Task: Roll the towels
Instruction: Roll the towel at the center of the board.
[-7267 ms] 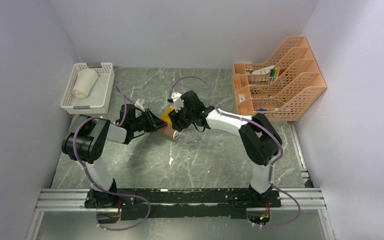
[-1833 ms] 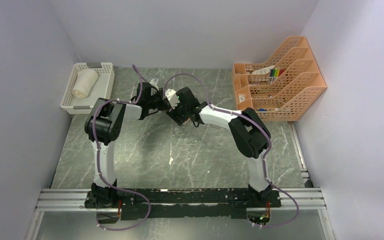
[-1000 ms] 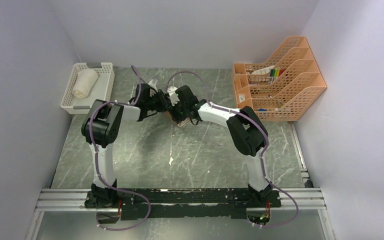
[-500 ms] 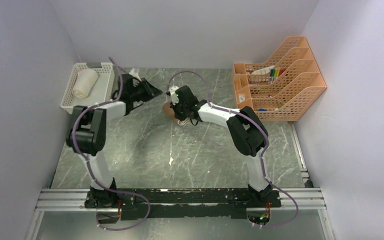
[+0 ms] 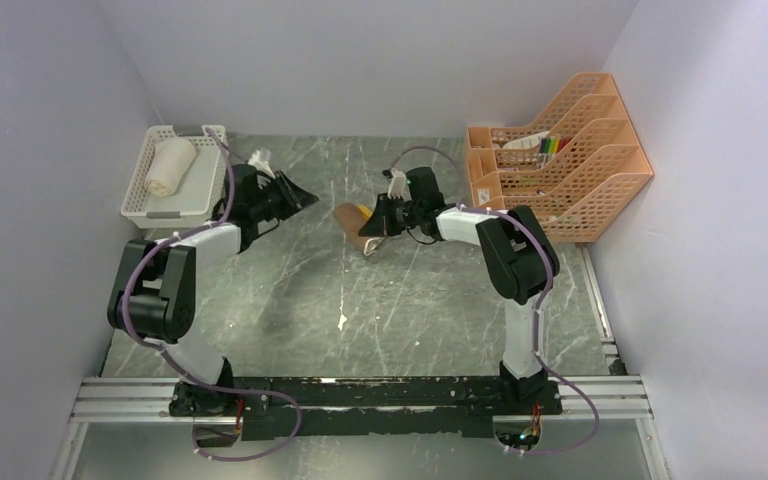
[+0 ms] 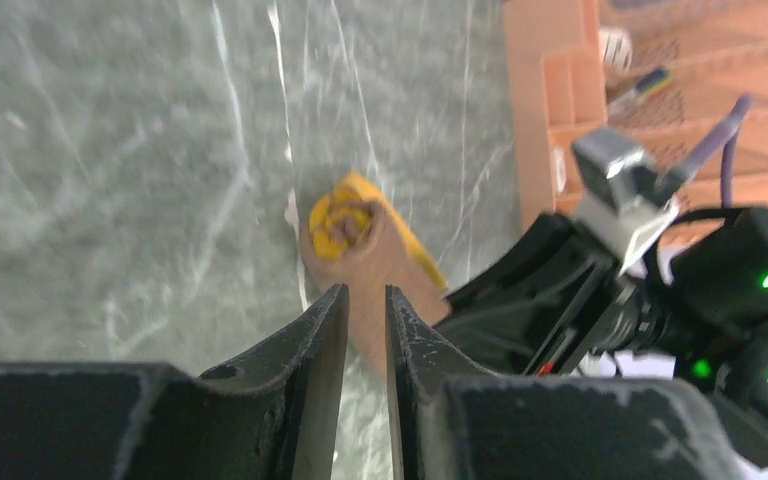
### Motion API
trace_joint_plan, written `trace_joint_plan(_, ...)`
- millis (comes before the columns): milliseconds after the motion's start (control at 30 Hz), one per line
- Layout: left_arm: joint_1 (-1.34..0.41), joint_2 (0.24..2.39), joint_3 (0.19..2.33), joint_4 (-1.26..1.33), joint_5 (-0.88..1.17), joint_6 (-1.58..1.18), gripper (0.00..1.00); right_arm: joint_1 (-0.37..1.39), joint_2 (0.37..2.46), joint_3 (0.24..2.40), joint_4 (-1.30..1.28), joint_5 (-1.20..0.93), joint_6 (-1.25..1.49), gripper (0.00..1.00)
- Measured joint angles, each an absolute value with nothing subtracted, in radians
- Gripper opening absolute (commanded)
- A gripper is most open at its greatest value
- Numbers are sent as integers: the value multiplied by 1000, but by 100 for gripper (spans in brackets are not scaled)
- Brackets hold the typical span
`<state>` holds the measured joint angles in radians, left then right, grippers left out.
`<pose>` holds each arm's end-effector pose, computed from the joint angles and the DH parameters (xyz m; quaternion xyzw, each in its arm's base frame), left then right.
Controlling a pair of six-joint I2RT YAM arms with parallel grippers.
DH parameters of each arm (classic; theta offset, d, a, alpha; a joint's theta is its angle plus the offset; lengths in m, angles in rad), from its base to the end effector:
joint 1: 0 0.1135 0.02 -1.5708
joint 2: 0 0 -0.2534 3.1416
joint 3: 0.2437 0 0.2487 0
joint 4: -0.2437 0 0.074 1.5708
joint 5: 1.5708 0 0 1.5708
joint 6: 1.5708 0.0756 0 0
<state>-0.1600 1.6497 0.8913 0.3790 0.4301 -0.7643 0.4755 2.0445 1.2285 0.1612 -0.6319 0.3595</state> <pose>0.3790 -0.0931 0.1908 -0.1263 0.8077 -0.4025 0.4119 0.3812 0.2465 0.1221 -0.1866 0.8431 0.4252 0.2712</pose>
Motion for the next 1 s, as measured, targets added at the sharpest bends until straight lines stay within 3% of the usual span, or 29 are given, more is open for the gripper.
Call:
trace_joint_plan(500,-368,1780,839,455,422,-798,32,376,2154,1209,335,-836,670,0)
trace_joint_plan(700,-386,1845,872,485,397,-807,56,372,2163,1219,337,-848,688,0)
trace_joint_plan(1000,-392,1854,872,548,366,-821,60,366,2174,1231,329,-853,688,0)
